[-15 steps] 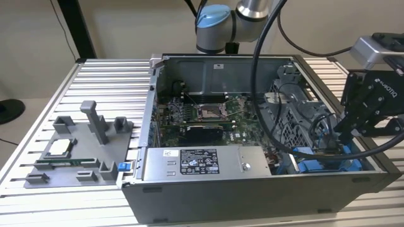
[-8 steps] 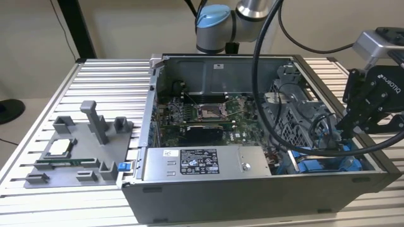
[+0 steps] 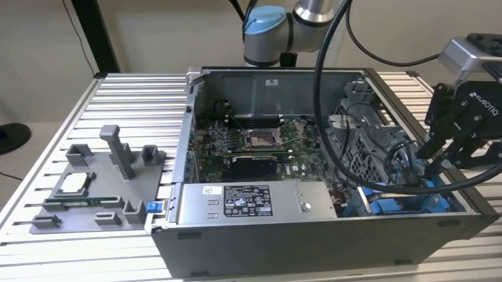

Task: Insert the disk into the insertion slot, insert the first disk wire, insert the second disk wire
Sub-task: 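Insert the second disk wire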

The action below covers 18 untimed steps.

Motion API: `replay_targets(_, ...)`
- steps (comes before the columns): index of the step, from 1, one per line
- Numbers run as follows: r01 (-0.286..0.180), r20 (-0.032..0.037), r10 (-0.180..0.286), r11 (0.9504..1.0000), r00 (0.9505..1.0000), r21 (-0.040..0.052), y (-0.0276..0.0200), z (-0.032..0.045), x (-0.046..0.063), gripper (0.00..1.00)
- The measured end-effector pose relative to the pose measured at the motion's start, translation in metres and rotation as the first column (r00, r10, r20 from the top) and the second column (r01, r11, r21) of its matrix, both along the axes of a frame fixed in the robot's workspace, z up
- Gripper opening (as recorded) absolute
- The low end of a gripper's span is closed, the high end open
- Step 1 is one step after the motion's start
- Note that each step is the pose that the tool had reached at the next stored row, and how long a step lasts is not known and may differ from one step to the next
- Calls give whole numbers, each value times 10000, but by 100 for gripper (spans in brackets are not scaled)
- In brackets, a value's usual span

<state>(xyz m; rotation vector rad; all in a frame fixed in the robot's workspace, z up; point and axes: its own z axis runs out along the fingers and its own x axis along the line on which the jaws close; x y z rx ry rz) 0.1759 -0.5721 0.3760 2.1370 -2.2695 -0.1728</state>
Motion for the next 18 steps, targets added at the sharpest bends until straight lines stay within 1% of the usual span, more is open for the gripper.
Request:
replay_targets(4,0,-18,0,10000,10000,-3,0,2,13,100)
replay_targets(18,0,-180,0,10000,9998,-1,6,0,176,100)
